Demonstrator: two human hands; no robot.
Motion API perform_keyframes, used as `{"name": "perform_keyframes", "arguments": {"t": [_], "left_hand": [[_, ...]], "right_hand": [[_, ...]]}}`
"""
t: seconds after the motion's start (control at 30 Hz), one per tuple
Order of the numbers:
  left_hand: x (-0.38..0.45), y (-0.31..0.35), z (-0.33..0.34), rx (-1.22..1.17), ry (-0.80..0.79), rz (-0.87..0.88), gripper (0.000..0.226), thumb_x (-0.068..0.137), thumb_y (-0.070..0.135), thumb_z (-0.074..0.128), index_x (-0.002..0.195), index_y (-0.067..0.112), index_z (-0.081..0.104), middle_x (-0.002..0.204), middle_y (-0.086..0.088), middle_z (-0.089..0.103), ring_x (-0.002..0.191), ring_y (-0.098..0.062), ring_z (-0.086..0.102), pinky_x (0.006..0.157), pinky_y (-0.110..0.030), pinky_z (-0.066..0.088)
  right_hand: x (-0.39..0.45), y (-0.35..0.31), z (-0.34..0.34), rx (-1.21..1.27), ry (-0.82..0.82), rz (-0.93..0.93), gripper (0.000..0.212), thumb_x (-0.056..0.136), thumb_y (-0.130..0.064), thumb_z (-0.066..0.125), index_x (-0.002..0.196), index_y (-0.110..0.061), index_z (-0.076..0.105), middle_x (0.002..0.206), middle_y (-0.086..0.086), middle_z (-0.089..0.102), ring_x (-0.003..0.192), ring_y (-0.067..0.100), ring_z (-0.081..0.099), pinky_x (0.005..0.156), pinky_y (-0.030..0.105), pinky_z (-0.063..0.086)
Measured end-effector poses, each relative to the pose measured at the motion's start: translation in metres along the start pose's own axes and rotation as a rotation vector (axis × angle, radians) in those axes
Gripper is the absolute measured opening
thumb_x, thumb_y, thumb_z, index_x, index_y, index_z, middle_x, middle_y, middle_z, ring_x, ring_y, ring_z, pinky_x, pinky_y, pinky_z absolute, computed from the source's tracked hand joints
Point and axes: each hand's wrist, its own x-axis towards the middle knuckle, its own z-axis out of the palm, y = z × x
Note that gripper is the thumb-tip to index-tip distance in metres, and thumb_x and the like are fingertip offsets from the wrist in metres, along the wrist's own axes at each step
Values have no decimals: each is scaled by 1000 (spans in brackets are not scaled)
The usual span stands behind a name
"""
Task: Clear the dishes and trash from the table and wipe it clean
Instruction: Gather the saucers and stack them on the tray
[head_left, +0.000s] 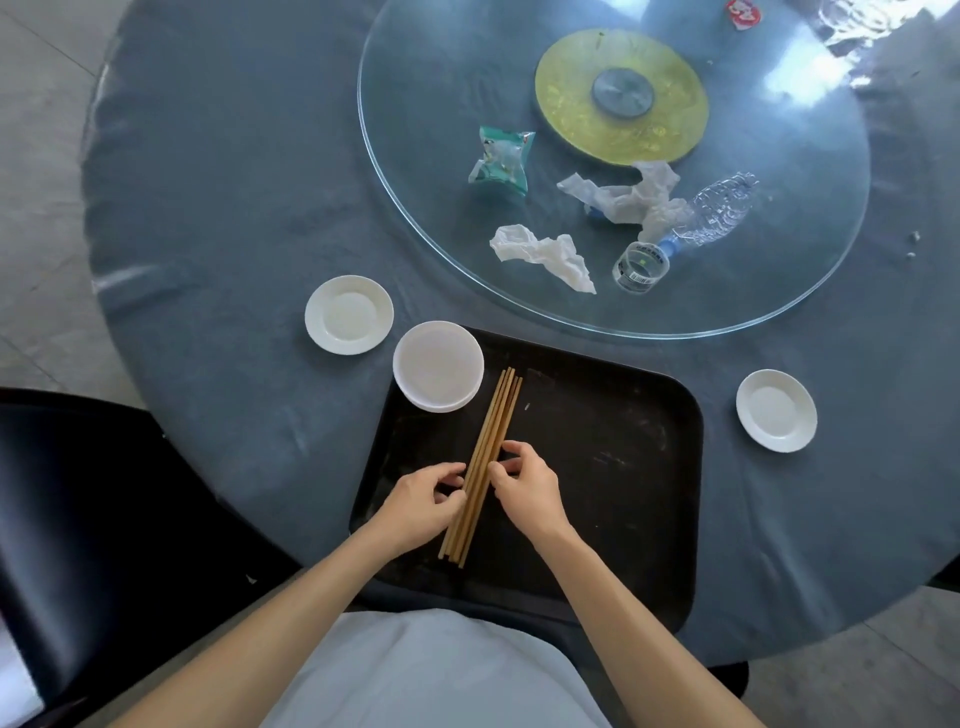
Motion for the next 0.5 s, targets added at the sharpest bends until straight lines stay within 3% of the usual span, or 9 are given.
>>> {"name": "perform_keyframes", "arguments": {"t": [0.13,0.27,0.37,0.5], "left_hand": [[2,-3,-34,10,-16,1,45,100,33,59,144,28,53,127,12,64,97,-3,62,79,-15,47],[9,-12,-109,39,56,8,27,98,35,59,124,35,67,112,11,73,98,-6,69,97,-34,54],[19,-15,-179,-4,218,-12,14,96,33,63,105,35,73,99,9,77,90,-10,73,88,-34,57],[47,-9,-252,-270,475,-33,13,99,19,59,105,18,71,103,-3,73,88,-22,69,74,-33,56]], "right_hand": [[5,-9,-5,-33,24,38,46,103,-27,61,147,-21,50,107,-9,66,102,10,68,96,36,59],[9,-46,-19,-45,118,-59,41,105,-27,59,145,-20,53,111,-9,66,102,10,66,97,38,59],[14,-100,-36,-41,226,-213,36,105,-25,57,140,-19,57,108,-9,65,101,8,64,97,41,59],[39,-184,-38,-40,304,-390,29,101,-27,54,125,-18,67,106,-3,72,101,16,69,95,44,59]]}}
